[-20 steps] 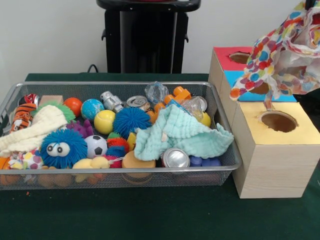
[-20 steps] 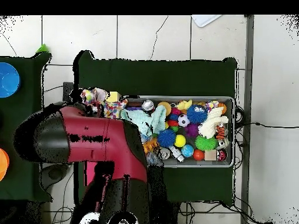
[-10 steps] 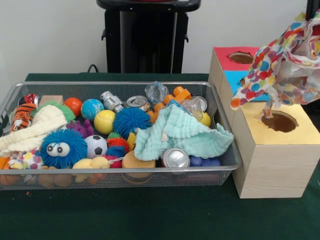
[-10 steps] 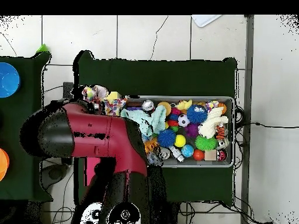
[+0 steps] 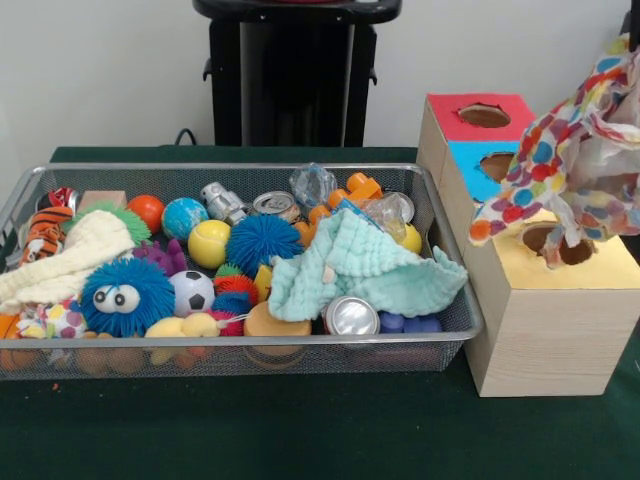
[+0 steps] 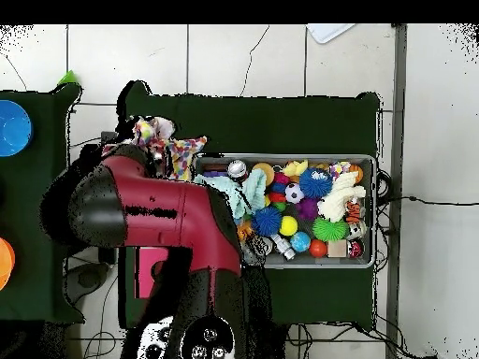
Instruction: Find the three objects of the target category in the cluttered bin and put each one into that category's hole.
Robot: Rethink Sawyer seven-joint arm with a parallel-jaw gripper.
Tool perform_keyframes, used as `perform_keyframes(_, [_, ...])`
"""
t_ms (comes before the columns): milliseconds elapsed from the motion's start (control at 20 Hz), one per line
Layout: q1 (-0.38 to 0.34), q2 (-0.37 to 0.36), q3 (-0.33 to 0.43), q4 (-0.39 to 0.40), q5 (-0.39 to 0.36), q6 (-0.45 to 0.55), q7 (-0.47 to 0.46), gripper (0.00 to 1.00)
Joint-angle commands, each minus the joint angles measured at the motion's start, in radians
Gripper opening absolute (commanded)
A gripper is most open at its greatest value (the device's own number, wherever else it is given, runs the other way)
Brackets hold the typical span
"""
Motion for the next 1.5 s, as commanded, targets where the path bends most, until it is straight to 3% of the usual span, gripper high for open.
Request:
perform_keyframes(50, [-0.053,0.050,0.118,0.168,0.032,-0.091,0.183,0.00])
perform_keyframes(550, [-0.080,0.059,0.155,0.219,0.025,-0.167,0.192,0.00])
perform_keyframes(1150, [-0.066,0.055,0.148,0.250,0.054,-0.123,0.226,0.00])
perform_keyframes(1500, [-0.059,0.053,0.169,0.298,0.097,-0.157,0.257,0.00])
